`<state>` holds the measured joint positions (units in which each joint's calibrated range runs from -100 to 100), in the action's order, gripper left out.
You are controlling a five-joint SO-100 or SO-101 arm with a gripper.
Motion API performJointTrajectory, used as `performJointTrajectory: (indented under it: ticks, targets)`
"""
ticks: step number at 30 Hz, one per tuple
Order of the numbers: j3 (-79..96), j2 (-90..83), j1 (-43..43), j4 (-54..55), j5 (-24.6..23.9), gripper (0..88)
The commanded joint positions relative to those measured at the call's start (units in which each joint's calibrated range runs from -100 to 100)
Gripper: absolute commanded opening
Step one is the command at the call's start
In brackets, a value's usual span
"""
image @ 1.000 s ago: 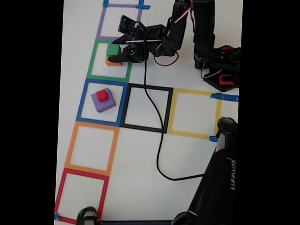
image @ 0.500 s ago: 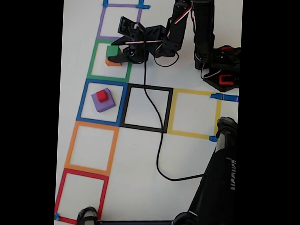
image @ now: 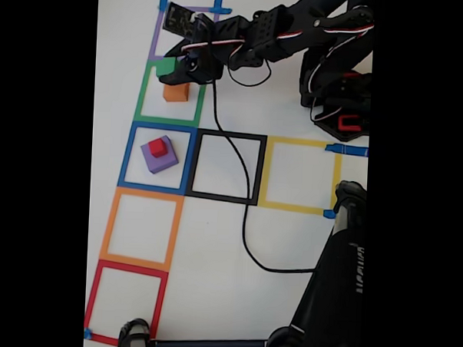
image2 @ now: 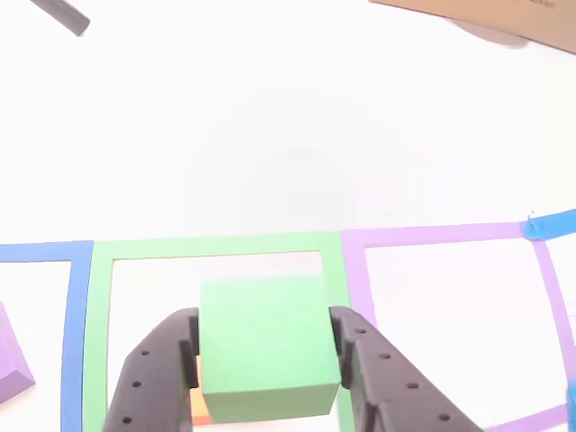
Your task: Tower of hanoi
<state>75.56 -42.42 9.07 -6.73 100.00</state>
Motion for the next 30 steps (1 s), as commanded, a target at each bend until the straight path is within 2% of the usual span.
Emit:
performJointTrajectory:
  ticks: [1,7,14,18,23,30]
  targets:
    - [-8.1,-11.2,3.7,-19.0,0.0,6.3]
    - [-30.2,-13.7,7.3,-45.0,0.0,6.2]
    - [-62.8,-7.0,10.8,-72.4,0.0,5.8]
    - [-75.4,-3.8,12.3,-82.1,0.0,5.8]
    - [-70.8,-4.7,14.0,-80.5,0.0,5.9]
    - [-42.3,-10.4,18.0,-56.9,0.0,6.0]
